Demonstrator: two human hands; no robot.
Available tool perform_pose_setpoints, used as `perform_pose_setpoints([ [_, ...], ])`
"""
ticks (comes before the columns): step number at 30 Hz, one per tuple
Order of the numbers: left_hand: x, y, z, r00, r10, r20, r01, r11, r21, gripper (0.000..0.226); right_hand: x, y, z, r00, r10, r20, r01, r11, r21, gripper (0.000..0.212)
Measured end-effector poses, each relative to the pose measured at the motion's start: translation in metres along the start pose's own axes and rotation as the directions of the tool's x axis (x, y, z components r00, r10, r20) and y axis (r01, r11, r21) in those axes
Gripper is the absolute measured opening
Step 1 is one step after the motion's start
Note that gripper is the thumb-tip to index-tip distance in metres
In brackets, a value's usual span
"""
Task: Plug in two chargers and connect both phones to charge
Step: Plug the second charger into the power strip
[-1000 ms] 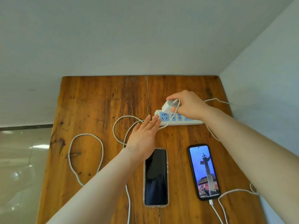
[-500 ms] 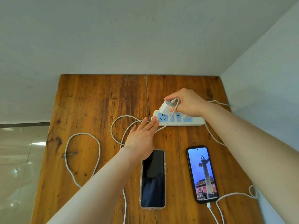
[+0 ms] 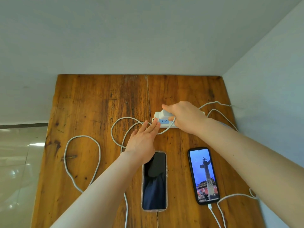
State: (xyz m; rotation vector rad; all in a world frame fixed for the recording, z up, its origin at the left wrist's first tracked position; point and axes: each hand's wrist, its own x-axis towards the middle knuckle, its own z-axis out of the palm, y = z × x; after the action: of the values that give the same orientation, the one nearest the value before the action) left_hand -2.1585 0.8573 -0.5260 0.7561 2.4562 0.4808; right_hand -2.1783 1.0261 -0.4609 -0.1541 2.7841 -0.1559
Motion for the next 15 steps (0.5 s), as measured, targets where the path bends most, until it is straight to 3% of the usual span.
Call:
perform_pose_setpoints([
  [7,-0.001,0.001,0.005,1.000,-0.005,-0.007,0.005,0.999,-0.032,0.084,0.006,-0.007,0.007,0.999,-0.045,-0.011,0.044,0.995,-0.093,0.062],
  [15,0.003,-0.001,0.008,1.000,-0.011,-0.012,0.011,1.000,0.000,0.084,0.009,-0.006,0.013,1.000,0.020,-0.006,-0.020,1.000,0.007,0.066],
])
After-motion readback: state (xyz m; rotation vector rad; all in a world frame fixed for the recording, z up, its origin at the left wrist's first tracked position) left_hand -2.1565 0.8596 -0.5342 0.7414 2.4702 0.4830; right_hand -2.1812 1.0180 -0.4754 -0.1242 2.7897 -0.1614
